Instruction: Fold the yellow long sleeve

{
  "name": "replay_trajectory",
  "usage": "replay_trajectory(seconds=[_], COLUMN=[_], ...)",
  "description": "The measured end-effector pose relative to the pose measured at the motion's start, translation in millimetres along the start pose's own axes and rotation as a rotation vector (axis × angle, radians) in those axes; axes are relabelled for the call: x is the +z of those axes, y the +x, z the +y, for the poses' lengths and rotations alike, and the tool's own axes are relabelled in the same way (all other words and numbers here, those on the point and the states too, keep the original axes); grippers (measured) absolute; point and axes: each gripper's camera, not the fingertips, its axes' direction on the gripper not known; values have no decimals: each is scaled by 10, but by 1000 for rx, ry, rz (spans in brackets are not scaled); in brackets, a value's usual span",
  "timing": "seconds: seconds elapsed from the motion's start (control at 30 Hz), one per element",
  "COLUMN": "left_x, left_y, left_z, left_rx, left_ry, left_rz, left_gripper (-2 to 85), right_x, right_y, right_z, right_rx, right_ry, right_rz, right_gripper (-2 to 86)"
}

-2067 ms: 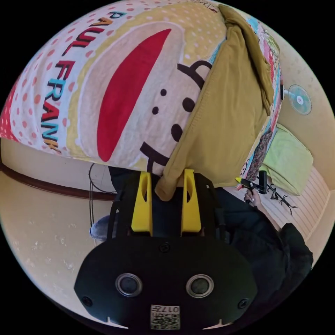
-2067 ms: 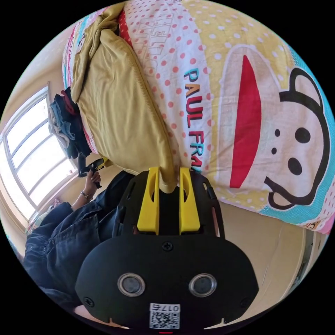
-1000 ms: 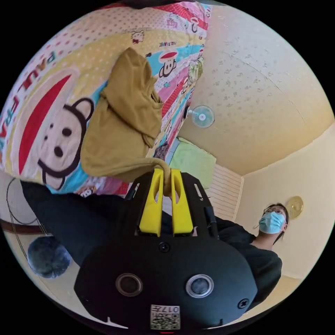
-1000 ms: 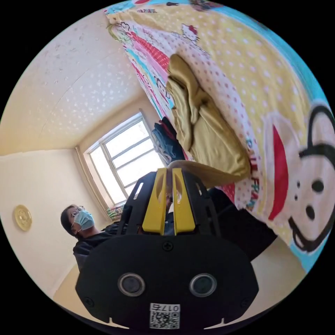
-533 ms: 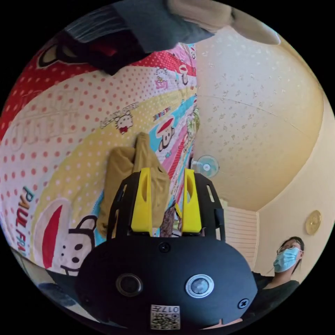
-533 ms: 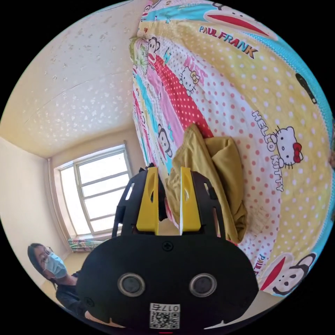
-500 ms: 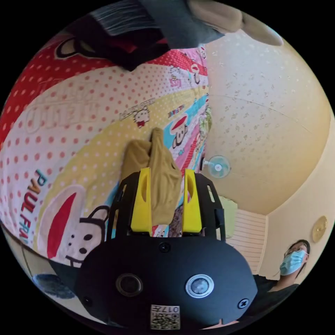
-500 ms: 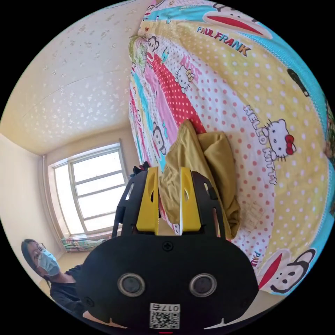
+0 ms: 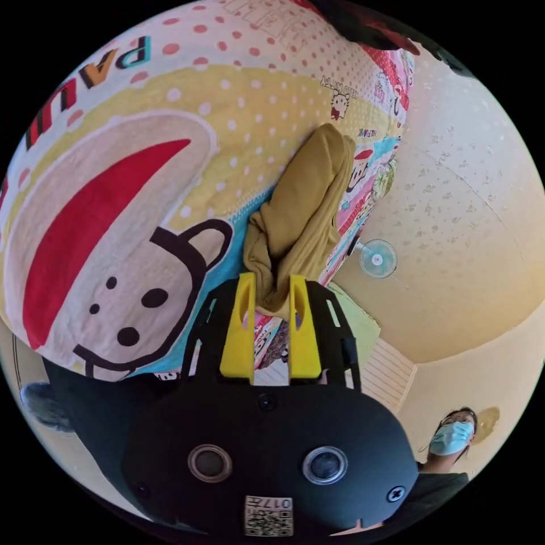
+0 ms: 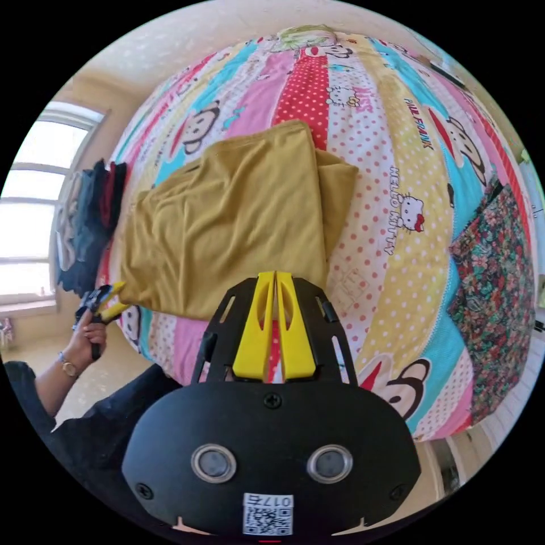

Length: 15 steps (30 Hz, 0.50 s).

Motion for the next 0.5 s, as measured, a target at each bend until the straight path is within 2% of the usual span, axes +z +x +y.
replay_trajectory(seconds=[0.07, 0.2, 0.37, 0.5], left_x=[-19, 180, 998, 2075], left_y=[163, 1007, 2061, 2438], left_z=[-46, 24, 489, 950], left_rx=[32, 311, 662, 904], left_ry=[-27, -142, -284, -496], left_rz=[4, -47, -320, -496], left_gripper=[51, 46, 44, 48], right_x=[248, 262, 154, 178], right_y=[-33, -38, 397, 808], right_z=[81, 107, 255, 473], right_rx=[-75, -79, 85, 217], right_ry=[-61, -67, -32, -23], right_rz=[124, 135, -153, -233], right_gripper=[5, 3, 3, 3])
